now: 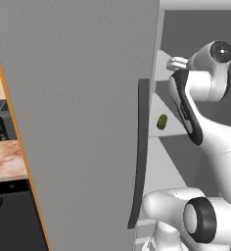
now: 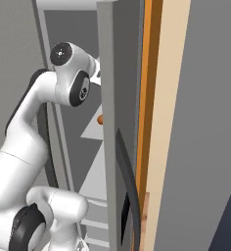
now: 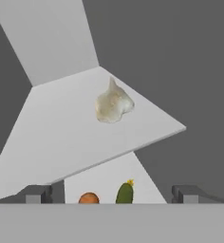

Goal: Take the garlic, cucumber, and tangerine from the freezer and place them in the bowl on the counter.

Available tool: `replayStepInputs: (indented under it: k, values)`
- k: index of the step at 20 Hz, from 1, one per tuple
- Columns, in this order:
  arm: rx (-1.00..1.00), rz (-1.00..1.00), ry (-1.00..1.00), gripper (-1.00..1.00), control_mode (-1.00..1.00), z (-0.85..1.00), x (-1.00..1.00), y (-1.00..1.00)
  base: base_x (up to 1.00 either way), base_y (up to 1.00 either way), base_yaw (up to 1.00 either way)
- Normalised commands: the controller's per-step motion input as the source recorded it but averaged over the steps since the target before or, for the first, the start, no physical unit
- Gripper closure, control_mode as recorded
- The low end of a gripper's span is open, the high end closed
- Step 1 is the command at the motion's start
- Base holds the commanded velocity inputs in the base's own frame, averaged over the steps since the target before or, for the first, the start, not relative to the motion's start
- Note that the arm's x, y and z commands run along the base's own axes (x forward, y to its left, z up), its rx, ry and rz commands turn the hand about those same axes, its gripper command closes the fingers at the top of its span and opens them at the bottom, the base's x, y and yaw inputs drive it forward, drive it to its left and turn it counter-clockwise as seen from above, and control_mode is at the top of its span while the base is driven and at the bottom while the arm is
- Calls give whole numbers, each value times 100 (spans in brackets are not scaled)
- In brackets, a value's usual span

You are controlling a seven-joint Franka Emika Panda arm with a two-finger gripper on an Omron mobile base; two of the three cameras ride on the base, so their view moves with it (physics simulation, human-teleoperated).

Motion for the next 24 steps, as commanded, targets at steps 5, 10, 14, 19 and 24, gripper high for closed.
replayStepInputs:
  k: [5, 10, 14, 19, 24]
  values:
    - [0, 0, 5, -100, -100, 6, 48, 0, 0, 0, 0]
    - [-1, 0, 4, -100, -100, 0, 44, -2, 0, 0, 0]
    - [0, 0, 0, -100, -100, 0, 46, -18, 0, 0, 0]
    - [-3, 0, 1, -100, -100, -1, 21, -15, 0, 0, 0]
    - [-4, 0, 0, -100, -100, -17, 14, -16, 0, 0, 0]
